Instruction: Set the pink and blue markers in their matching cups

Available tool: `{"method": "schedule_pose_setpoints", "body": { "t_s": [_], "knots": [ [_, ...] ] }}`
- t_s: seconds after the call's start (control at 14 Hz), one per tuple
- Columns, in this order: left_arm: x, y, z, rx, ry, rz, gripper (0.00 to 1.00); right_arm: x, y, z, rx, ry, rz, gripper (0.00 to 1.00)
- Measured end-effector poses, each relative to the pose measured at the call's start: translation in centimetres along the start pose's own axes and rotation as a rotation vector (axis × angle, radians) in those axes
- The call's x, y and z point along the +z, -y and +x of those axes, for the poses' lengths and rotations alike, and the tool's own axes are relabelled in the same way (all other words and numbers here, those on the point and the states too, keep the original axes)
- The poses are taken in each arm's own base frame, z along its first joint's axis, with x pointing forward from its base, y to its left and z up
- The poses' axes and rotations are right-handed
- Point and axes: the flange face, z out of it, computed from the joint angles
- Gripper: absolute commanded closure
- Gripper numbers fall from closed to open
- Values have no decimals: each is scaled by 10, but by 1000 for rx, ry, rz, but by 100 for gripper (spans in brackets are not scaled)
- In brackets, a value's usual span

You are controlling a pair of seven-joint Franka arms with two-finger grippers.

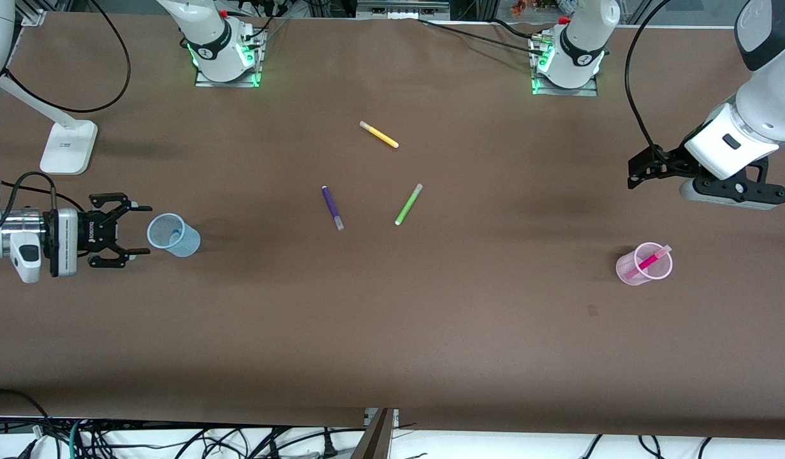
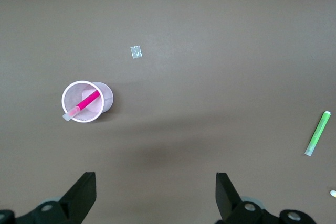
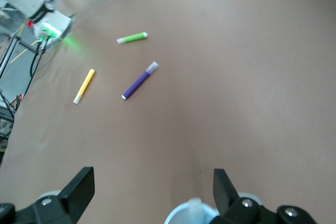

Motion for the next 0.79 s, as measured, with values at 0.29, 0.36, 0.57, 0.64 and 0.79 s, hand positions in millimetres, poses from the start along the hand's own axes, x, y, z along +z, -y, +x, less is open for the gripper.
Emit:
{"method": "schedule_pose_setpoints", "body": {
  "t_s": [0.29,0.36,0.57,0.64,0.79],
  "knots": [
    [-1,0,0,-1,0,0,0,-23,13,21,222,123,-50,0],
    [-1,1,-1,-3,-1,0,0,-29,17,28,285,158,-68,0],
    [-1,8,-1,-14,-2,1,0,-43,33,48,507,251,-114,0],
    [-2,10,-1,-17,-2,1,0,-46,39,56,566,288,-143,0],
    [-2,13,-1,-17,-2,1,0,-46,53,75,670,370,-216,0]
  ]
}}
